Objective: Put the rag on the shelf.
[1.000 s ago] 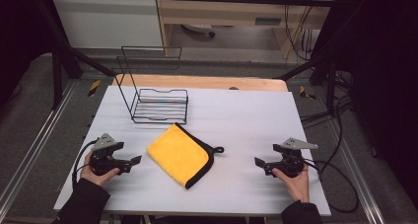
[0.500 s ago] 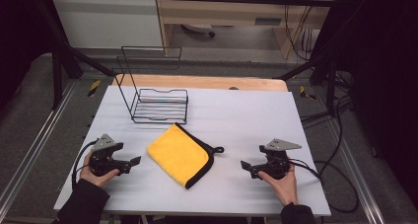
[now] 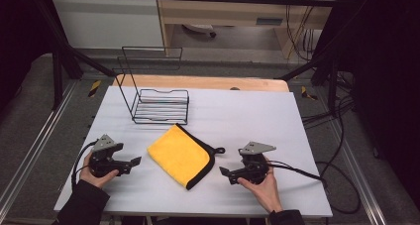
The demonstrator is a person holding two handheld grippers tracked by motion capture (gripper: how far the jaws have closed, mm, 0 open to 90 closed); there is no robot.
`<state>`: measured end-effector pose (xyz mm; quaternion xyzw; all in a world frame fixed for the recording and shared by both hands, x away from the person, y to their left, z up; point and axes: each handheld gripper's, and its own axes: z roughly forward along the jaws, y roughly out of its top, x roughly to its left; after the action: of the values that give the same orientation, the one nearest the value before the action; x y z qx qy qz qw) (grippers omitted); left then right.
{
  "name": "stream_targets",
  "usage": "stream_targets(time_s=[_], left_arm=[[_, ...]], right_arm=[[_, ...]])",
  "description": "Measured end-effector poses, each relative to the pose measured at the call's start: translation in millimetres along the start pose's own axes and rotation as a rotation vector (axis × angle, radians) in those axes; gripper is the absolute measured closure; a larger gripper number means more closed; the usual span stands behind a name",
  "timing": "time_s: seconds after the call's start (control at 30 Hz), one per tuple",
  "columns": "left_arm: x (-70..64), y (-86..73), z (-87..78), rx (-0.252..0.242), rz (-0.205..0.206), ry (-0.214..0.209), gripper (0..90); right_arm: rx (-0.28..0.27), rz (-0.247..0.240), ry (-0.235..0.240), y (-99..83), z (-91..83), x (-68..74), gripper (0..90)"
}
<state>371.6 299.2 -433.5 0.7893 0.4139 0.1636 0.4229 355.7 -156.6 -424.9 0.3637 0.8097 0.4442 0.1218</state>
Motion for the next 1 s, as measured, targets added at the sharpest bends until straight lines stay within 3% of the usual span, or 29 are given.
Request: stream_targets(time_s=[0.1,0.4,0.5,1.0], left_arm=[[0.5,-0.2,-0.6,0.001,0.001,0.006,6.9],[2.2,-0.6,-2.4,-0.001,-0.009,0.011,7.0],[3.2,-0.7,-2.6,-0.001,-0.013,0.015,7.2],[3.5,-1.0,-2.5,0.005,-0.01,0.02,7.6]], right_arm=[[0.009,-0.026,0.016,7.3,10.8,18.1,3.9],[0.024,-0.062,0.061,18.9,32.3,50.9,10.2],[0.038,-0.09,0.091,22.2,41.1,65.4,17.1],[0.141,-0.21,0.162,19.9,74.0,104.0,46.8]])
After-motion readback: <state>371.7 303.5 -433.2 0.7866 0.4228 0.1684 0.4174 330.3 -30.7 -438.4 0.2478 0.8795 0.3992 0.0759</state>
